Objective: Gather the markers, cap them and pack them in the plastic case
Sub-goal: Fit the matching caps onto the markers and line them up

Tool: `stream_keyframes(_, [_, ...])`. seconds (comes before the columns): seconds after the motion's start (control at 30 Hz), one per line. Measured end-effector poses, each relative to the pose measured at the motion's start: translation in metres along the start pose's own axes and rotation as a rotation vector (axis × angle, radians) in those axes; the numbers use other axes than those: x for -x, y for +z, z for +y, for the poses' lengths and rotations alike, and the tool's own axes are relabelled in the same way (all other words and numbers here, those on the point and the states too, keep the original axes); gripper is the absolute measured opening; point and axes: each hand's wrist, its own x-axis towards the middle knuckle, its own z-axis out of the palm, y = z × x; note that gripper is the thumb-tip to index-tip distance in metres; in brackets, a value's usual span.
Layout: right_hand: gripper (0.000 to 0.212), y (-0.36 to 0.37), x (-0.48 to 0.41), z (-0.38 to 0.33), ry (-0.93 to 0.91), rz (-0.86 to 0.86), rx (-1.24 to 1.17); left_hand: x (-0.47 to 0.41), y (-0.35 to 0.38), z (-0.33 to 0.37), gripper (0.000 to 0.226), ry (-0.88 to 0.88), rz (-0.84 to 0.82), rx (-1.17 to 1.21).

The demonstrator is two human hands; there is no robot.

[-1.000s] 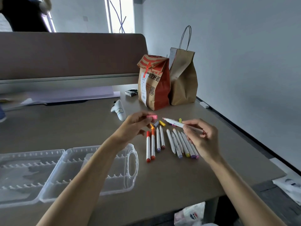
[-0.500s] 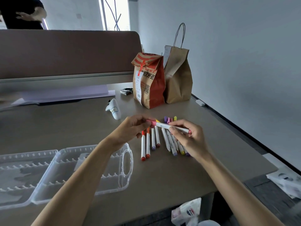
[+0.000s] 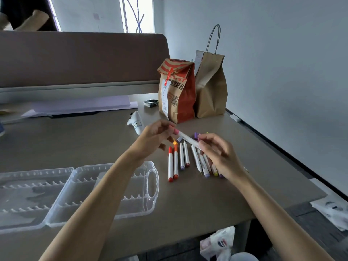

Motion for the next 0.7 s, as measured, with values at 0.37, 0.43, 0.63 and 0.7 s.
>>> stream_keyframes(0.37, [0.018,-0.015,-0.007,0.012,0.135,0.312,-0.025,-0.015,-0.01,-0.021,0.017,-0.044,0.201,-0.335])
stream_keyframes(0.43, [0.018,-0.016,-0.007,0.013,0.151,0.29,0.0,-0.016,-0.011,-0.026,0.018,-0.038,0.2,-0.427])
stream_keyframes(0.63, [0.022,-0.016,-0.009,0.015,0.169,0.262,0.039,-0.016,-0.007,-0.033,0.02,-0.05,0.171,-0.529])
stream_keyframes(0.7, [0.026,-0.017,-0.008,0.014,0.175,0.253,0.044,-0.017,-0.006,-0.034,0.021,-0.055,0.172,-0.526])
